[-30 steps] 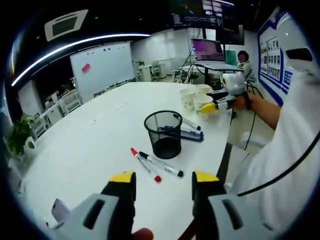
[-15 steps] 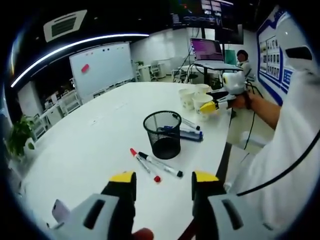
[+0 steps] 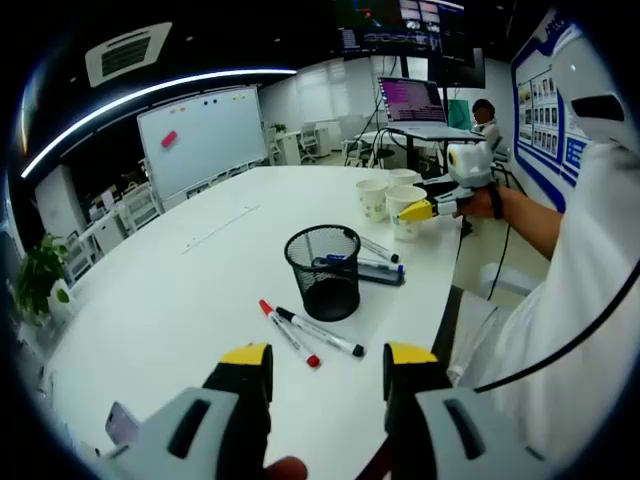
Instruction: Place the scattered laser pointers and whiteboard markers into the pen holder and stack the scattered paper cups together
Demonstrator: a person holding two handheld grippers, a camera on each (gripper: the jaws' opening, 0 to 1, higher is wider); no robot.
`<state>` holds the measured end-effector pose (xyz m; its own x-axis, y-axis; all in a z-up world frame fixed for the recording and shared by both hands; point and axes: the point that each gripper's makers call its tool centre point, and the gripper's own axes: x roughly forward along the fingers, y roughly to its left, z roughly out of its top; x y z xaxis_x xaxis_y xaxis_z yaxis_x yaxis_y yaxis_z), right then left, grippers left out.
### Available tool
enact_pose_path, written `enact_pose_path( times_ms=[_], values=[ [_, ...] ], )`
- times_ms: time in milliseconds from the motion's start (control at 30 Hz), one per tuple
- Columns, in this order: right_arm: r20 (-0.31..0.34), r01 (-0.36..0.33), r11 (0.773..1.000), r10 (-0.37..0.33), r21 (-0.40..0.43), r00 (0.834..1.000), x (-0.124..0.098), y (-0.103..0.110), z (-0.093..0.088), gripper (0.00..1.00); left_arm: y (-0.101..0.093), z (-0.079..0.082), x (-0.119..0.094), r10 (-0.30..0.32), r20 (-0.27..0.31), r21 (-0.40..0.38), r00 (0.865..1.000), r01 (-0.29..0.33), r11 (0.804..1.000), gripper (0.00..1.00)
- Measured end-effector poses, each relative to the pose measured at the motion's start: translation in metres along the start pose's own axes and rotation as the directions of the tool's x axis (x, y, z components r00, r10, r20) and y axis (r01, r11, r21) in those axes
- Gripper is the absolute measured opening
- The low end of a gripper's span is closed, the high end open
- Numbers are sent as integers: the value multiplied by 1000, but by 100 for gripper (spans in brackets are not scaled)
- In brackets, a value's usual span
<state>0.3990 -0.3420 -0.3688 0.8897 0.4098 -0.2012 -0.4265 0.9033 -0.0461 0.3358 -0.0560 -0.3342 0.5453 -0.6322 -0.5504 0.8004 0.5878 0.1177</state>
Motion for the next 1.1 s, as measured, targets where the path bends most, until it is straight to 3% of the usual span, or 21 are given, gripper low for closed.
enact_pose_path(
  times_ms=[467,1100],
  values=[
    [80,2,1000,-2,7,997,-8,-6,19,50,0,1,3,-5,-2,0,1000,5,1000,45],
    [198,32,998,-22,-46,980,-18,-10,49,49,-1,1,3,-13,4,-8,1000,13,1000,45]
  ],
)
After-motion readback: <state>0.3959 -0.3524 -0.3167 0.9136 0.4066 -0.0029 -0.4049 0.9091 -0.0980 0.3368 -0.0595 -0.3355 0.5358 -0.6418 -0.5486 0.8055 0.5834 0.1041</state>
